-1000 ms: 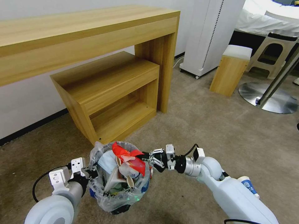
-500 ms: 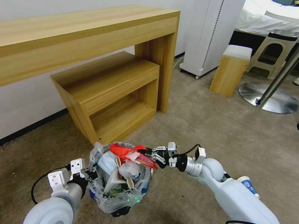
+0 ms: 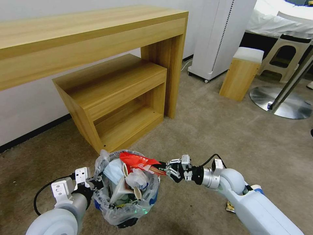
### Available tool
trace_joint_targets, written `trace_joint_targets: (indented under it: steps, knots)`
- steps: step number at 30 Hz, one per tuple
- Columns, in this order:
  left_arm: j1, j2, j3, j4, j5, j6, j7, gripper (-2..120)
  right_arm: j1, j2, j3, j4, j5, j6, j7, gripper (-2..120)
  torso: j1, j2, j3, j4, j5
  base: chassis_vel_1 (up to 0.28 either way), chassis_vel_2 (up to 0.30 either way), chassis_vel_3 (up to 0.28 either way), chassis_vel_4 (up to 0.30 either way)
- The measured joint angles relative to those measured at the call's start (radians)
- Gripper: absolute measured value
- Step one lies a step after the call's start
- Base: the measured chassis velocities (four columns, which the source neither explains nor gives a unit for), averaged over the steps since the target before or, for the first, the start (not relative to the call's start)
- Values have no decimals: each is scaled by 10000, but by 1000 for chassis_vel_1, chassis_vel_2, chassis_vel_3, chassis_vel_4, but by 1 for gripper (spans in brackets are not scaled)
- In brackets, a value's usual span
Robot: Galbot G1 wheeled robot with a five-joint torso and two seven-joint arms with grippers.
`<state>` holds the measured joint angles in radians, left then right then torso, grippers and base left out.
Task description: Pick up the trash bin and place the garbage on the floor into it.
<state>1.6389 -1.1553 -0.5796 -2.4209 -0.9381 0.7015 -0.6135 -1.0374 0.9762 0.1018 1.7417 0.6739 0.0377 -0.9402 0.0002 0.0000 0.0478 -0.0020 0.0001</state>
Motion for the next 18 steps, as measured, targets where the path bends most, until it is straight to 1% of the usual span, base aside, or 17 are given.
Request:
trace_joint_targets:
  steps: [2, 4, 7, 10, 11, 12, 13, 16, 17, 18]
  knots:
    - [16, -8, 33, -1, 36, -1, 9, 1, -8, 13, 18, 2, -7, 2, 44, 0, 0, 0, 1, 0, -1, 0, 0, 0, 0]
    - [61, -1, 59, -22, 92, -7, 46, 1, 30, 171, -15, 14, 6, 32, 455, 0, 0, 0, 0, 0, -1, 0, 0, 0, 0]
    - [111, 12, 29, -47, 104, -14, 56, 1, 136, 372, -188, 14, 52, 44, 634, 0, 0, 0, 1, 1, -1, 0, 0, 0, 0]
    - [126, 20, 1, -68, 102, -17, 67, 1, 202, 412, -273, 14, 51, 44, 666, 0, 0, 0, 1, 0, -1, 0, 0, 0, 0]
    - [130, 22, -12, -76, 99, -22, 77, 1, 272, 466, -317, -15, -20, 44, 921, 0, 0, 0, 0, 0, -1, 0, 0, 0, 0]
    - [131, 22, -12, -76, 96, -25, 82, 1, 325, 530, -367, -56, -79, 45, 1311, 6, 0, 0, 1, 1, -1, 0, 0, 0, 0]
    - [131, 22, -12, -76, 96, -25, 82, 1, 325, 530, -367, -56, -79, 45, 1311, 6, 0, 0, 1, 1, -1, 0, 0, 0, 0]
    - [107, 6, 16, -53, 93, -27, 88, 1, 419, 784, -639, -91, -59, 151, 2703, 18, 0, 0, 0, 1, -1, 0, 0, 0, 0]
    - [107, 6, 16, -53, 93, -27, 88, 1, 419, 784, -639, -91, -59, 151, 2703, 18, 0, 0, 0, 1, -1, 0, 0, 0, 0]
    - [96, 5, 26, -36, 93, -28, 89, 1, 430, 828, -698, -95, -12, 174, 2864, 24, 0, 0, 1, 1, -1, 0, 0, 0, 0]
